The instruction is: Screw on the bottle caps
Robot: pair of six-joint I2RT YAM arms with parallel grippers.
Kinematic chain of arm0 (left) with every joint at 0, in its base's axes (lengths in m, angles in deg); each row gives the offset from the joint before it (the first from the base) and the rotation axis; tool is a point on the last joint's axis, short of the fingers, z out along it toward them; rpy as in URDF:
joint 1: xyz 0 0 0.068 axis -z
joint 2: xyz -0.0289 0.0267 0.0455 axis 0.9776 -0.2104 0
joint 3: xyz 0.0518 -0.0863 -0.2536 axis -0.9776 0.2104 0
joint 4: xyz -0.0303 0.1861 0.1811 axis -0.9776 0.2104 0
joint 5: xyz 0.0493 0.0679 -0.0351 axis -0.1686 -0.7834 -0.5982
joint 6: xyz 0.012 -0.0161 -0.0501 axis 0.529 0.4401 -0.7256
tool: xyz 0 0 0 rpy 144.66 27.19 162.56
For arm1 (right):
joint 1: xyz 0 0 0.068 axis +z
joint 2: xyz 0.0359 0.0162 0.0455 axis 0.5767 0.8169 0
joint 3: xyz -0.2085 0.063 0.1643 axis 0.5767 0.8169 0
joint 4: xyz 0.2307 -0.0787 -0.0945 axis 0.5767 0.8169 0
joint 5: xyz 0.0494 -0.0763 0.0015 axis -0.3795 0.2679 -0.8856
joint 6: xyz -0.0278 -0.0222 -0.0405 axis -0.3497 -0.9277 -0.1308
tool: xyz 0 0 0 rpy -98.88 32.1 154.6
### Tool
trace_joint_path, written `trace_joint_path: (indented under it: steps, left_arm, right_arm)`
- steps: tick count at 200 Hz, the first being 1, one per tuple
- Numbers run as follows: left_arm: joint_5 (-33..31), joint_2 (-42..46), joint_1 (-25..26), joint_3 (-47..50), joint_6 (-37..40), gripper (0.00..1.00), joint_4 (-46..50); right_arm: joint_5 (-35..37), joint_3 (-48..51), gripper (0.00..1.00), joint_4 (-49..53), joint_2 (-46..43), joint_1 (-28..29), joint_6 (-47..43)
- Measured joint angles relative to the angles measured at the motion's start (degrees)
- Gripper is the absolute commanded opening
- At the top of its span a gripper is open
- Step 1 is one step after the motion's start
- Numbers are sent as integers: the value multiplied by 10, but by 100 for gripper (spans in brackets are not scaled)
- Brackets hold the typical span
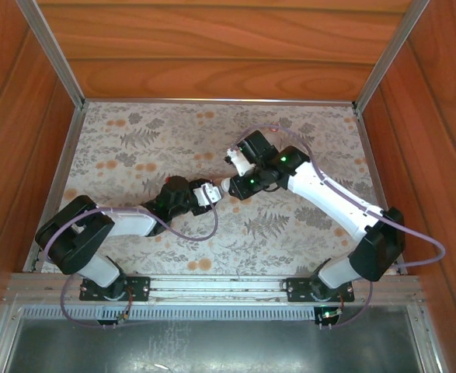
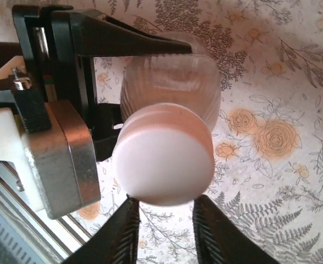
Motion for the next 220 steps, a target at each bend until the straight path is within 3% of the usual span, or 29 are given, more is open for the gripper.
trace_joint_path:
  steps: [29,82,136,166,220]
  left_arm:
    - [5,0,2,0,-2,56,3]
    - [148,11,-36,6,-61,56,9]
    - [273,11,-55,6,-86,56,24]
    - [300,11,-57,6,-86,56,38]
    - [315,11,-58,6,-85,56,47]
  right_arm:
    - [-31,25,65,-30,-52,0,4]
    - [-53,112,76,-95,-159,0,-241]
    - [-120,89,74,-83,-102,-9,-481]
    - [-133,55,70,-70,-54,-9,-532]
    - [-160,20,47,-48,-9,-12,-561]
